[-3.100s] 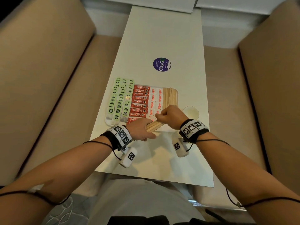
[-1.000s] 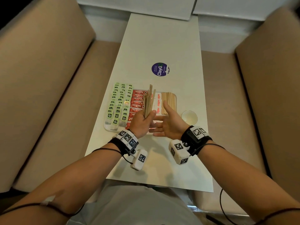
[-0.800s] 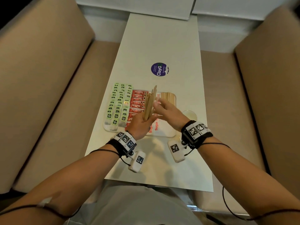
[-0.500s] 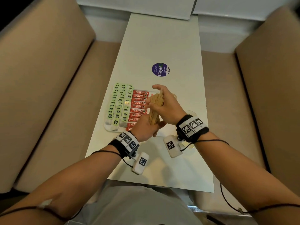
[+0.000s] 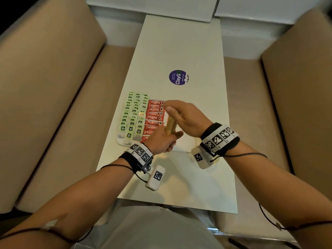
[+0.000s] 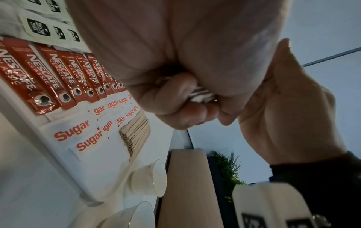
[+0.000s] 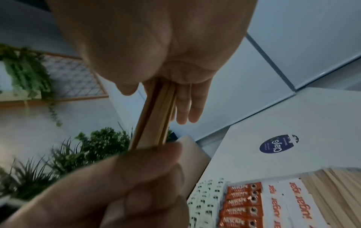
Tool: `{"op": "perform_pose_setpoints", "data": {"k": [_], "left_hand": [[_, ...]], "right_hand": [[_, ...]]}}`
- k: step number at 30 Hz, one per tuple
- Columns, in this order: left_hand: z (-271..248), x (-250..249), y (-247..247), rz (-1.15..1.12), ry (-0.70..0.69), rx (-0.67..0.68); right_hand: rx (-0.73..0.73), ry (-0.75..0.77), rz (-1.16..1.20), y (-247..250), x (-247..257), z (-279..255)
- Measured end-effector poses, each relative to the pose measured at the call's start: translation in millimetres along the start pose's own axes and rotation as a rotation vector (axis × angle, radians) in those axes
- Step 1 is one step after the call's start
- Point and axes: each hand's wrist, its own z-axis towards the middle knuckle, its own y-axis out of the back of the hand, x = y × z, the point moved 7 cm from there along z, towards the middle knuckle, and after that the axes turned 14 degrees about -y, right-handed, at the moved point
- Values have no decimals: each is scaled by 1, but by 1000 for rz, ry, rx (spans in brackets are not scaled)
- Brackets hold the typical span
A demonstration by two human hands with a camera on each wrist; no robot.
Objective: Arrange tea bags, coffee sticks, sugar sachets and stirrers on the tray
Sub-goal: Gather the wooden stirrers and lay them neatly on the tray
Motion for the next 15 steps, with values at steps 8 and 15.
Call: {"op": "perform_pose_setpoints", "data": {"k": [8,15], "left_hand": [[-5,9,-2,85,18,16],[-12,18,-19,155,41,112]], "right_hand": [[-58,-103,151,2,-8,-4],[-78,-202,427,-20,-29,-8]]}}
